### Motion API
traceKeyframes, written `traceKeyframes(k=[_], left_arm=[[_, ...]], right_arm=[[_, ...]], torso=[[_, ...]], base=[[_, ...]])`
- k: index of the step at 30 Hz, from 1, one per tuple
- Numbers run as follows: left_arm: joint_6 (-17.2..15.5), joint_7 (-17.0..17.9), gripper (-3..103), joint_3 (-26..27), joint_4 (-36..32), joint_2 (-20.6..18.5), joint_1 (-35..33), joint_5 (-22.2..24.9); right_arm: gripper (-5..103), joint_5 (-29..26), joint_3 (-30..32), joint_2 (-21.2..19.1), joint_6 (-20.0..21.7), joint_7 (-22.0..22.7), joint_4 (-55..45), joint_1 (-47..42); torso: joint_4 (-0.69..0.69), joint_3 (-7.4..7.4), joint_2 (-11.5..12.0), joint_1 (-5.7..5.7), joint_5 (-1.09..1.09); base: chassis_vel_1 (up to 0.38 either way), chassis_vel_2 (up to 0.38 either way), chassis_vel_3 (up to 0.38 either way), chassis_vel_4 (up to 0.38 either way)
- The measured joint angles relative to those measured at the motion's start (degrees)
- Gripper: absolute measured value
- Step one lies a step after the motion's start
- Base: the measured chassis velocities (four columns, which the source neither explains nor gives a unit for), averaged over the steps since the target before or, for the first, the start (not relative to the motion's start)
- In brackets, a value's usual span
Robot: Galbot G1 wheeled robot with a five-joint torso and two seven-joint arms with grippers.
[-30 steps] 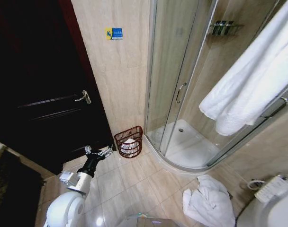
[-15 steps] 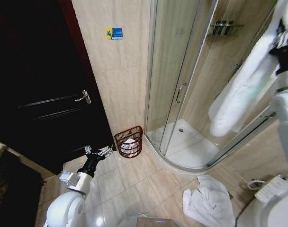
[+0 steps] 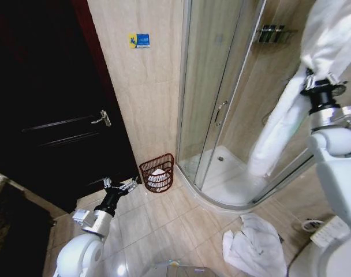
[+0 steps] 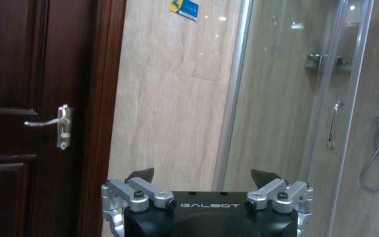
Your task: Discard the used towel into the hamper.
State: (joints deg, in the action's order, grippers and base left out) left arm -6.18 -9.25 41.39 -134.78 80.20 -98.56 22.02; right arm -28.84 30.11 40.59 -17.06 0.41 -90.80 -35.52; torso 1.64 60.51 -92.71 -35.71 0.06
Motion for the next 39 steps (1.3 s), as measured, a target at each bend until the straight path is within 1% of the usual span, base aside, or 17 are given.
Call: traceKeyframes(k=[2, 3, 7, 9, 10, 12, 14, 15, 18, 20, 23, 24, 25, 28, 33, 37, 39], left_arm=[[0.0, 0.0, 99, 0.0, 0.0, 0.0, 0.0, 0.0], [0.0, 0.0, 99, 0.0, 0.0, 0.0, 0.0, 0.0], [0.0, 0.0, 99, 0.0, 0.0, 0.0, 0.0, 0.0], [0.0, 0.0, 99, 0.0, 0.0, 0.0, 0.0, 0.0], [0.0, 0.0, 99, 0.0, 0.0, 0.0, 0.0, 0.0], [0.0, 0.0, 99, 0.0, 0.0, 0.0, 0.0, 0.0], [0.0, 0.0, 99, 0.0, 0.0, 0.0, 0.0, 0.0], [0.0, 0.0, 99, 0.0, 0.0, 0.0, 0.0, 0.0], [0.0, 0.0, 99, 0.0, 0.0, 0.0, 0.0, 0.0], [0.0, 0.0, 99, 0.0, 0.0, 0.0, 0.0, 0.0], [0.0, 0.0, 99, 0.0, 0.0, 0.0, 0.0, 0.0], [0.0, 0.0, 99, 0.0, 0.0, 0.0, 0.0, 0.0], [0.0, 0.0, 99, 0.0, 0.0, 0.0, 0.0, 0.0], [0.0, 0.0, 99, 0.0, 0.0, 0.0, 0.0, 0.0], [0.0, 0.0, 99, 0.0, 0.0, 0.0, 0.0, 0.0], [0.0, 0.0, 99, 0.0, 0.0, 0.0, 0.0, 0.0], [0.0, 0.0, 99, 0.0, 0.0, 0.0, 0.0, 0.0]], right_arm=[[12, 1.5, 0.8, 0.6, -2.0, -0.5, -2.2, -1.9], [12, 1.5, 0.8, 0.6, -2.0, -0.5, -2.2, -1.9], [12, 4.4, 2.0, 1.6, -4.2, -0.6, -6.3, -5.4], [12, 6.4, 2.9, 2.2, -5.7, -0.4, -10.0, -8.1], [12, 6.9, 3.4, 2.3, -6.0, -0.2, -11.2, -9.2], [12, 7.4, 3.9, 2.5, -6.3, 0.2, -12.9, -10.5], [12, 8.6, 5.0, 2.8, -6.4, 1.2, -16.6, -13.1], [12, 8.6, 5.0, 2.8, -6.4, 1.2, -16.6, -13.1], [12, 9.8, 6.2, 3.4, -6.6, 1.6, -20.3, -16.5], [12, 10.5, 6.2, 4.0, -6.9, 1.5, -20.5, -17.6], [12, 12.1, 6.2, 6.2, -7.9, 1.2, -19.8, -20.2], [12, 13.0, 6.2, 7.7, -8.5, 1.1, -18.7, -21.3], [12, 13.0, 6.2, 7.7, -8.5, 1.1, -18.7, -21.3], [12, 14.9, 6.1, 10.1, -10.1, 1.1, -17.4, -23.2], [12, 15.1, 6.3, 10.6, -10.1, 1.9, -21.0, -23.9], [12, 14.6, 7.8, 9.0, -8.4, 3.2, -28.2, -24.8], [12, 14.2, 8.3, 8.5, -7.8, 3.6, -29.8, -25.0]], torso=[[0.00, -0.01, 0.0, 0.00, -0.08], [0.00, -0.01, 0.0, 0.00, -0.08], [0.00, -0.01, 0.0, 0.00, -0.06], [0.00, -0.01, 0.0, 0.00, -0.06], [0.02, -0.02, 0.0, 0.00, -0.07], [0.00, -0.02, 0.0, 0.00, -0.08], [0.00, -0.02, 0.0, 0.01, -0.05], [0.00, -0.02, 0.0, 0.01, -0.05], [0.00, -0.03, 0.0, 0.01, -0.10], [0.00, -0.02, 0.0, 0.02, -0.07], [0.00, -0.02, 0.0, 0.02, -0.05], [0.00, -0.02, 0.0, 0.01, -0.04], [0.00, -0.02, 0.0, 0.01, -0.04], [0.00, -0.01, 0.0, 0.01, -0.02], [0.00, -0.02, 0.0, 0.01, -0.08], [0.00, -0.02, 0.0, 0.01, -0.08], [0.00, -0.02, 0.0, 0.01, -0.07]], base=[[0.000, 0.000, 0.000, 0.000], [0.000, 0.000, 0.000, 0.000], [0.000, 0.000, 0.000, 0.000], [0.000, 0.000, 0.000, 0.000], [0.000, 0.000, 0.000, 0.000], [0.000, 0.000, 0.000, 0.000], [0.000, 0.000, 0.000, 0.000], [0.000, 0.000, 0.000, 0.000], [0.000, 0.000, 0.000, 0.000], [0.000, 0.000, 0.000, 0.000], [0.000, 0.000, 0.000, 0.000], [0.000, 0.000, 0.000, 0.000], [0.000, 0.000, 0.000, 0.000], [0.000, 0.000, 0.000, 0.000], [0.000, 0.000, 0.000, 0.000], [0.000, 0.000, 0.000, 0.000], [0.000, 0.000, 0.000, 0.000]])
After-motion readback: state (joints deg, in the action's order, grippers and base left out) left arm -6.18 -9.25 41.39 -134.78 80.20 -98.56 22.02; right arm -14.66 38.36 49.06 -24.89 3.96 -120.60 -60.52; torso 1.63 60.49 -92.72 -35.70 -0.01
